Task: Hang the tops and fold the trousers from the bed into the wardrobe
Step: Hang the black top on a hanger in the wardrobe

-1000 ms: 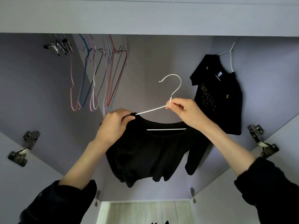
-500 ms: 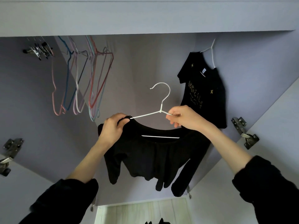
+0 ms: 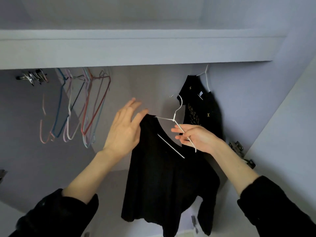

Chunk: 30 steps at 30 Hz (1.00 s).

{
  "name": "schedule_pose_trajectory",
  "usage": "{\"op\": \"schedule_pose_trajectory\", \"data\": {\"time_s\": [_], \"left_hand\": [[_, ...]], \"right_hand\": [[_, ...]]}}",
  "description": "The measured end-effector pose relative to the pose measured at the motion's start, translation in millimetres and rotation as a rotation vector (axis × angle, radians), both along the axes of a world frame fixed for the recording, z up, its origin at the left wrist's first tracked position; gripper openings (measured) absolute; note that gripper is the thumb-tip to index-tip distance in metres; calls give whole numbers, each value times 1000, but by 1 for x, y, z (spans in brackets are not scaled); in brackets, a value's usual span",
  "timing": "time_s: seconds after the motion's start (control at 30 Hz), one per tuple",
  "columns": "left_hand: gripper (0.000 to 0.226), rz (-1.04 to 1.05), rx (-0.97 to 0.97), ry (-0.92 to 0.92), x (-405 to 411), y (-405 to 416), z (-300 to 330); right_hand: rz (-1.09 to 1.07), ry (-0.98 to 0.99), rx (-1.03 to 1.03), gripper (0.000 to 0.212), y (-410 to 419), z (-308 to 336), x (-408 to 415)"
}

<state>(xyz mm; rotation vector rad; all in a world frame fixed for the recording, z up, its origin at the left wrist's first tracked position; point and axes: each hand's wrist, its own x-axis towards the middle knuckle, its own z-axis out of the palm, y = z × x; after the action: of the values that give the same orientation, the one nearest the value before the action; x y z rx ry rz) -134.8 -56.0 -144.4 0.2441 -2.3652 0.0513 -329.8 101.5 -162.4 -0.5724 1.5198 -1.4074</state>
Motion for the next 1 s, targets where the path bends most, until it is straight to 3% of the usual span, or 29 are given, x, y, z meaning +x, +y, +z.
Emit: {"op": "schedule_pose_trajectory", "data": {"time_s": [0.13,0.3,0.7,1.0], "left_hand": [[57,-1,-217,86,-18,17,42],[90,294,-337,127,-40,14,59],[88,377,-512,219,-50,-6,52],[84,380,-548,239,-55,-12,52]], "right_hand": [[-57,-107,-95,48,-10,2,-11],[-103,-118,-168,48,-20,6,-33],[-258,-16,-298,54,-55,50,-94],[-328,47,-234,56,-77,64,-120]]}}
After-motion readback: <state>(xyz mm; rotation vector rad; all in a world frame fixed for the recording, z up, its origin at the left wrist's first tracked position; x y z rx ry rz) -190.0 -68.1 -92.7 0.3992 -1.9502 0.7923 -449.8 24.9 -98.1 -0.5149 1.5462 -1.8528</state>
